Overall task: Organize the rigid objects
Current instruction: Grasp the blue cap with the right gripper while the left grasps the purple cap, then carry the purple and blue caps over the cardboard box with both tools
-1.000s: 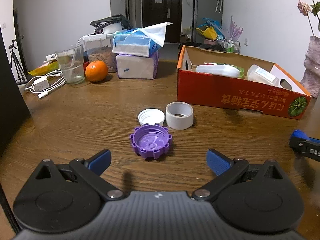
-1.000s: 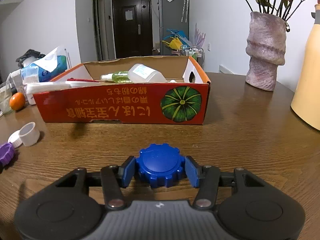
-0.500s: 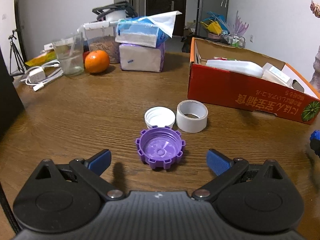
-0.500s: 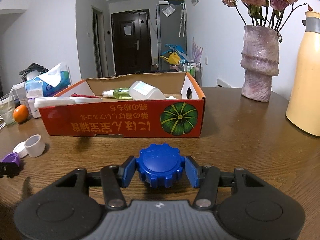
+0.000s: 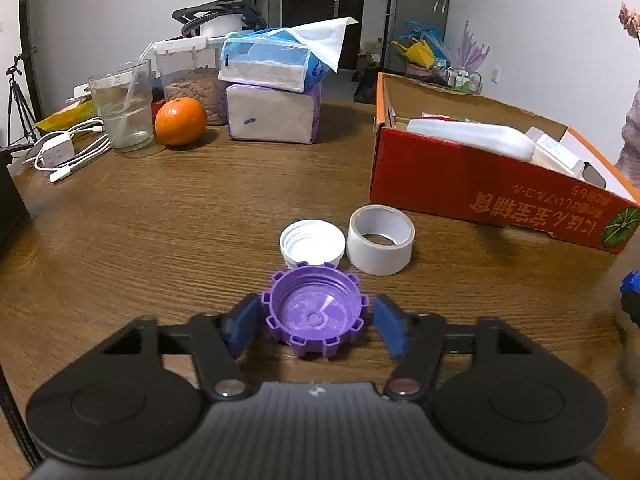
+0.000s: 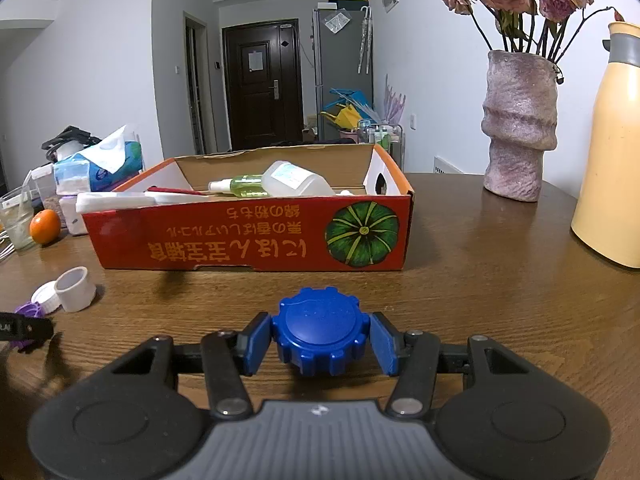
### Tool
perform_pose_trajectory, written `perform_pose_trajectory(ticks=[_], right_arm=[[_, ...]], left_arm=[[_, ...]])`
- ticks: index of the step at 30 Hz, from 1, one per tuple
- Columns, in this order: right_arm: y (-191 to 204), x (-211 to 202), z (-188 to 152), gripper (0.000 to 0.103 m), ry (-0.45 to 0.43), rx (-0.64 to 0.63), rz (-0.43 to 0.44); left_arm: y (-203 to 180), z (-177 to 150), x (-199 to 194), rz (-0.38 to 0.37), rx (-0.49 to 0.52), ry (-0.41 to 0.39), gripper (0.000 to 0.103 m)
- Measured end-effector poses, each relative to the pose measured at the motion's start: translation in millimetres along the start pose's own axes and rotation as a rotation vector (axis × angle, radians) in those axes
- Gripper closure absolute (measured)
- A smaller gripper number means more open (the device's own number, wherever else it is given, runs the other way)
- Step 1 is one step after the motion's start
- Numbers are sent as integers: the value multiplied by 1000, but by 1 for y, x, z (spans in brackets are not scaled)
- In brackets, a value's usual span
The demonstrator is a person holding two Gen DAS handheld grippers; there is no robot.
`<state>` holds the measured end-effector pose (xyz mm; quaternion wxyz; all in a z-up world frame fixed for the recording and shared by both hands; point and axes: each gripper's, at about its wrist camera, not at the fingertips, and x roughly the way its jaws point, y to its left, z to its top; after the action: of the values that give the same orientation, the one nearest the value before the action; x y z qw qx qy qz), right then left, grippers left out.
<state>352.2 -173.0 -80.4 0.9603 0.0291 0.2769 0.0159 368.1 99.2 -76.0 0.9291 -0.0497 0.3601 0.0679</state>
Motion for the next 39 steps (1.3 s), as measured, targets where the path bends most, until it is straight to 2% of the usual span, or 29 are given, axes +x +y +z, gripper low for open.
perform_pose_trajectory(ticks=[15,24,39], right_arm=[[1,-4,-1,50,-10,1,2],[4,-14,-2,50,-37,2,20],[15,-38,-5,50,-84,-15,88]], left_arm=[[-1,-1,-5,-1,15,-20,47],[-5,-1,-25,-9,29,-85,47],[-34,-10,-63,-59,113,-190,47]])
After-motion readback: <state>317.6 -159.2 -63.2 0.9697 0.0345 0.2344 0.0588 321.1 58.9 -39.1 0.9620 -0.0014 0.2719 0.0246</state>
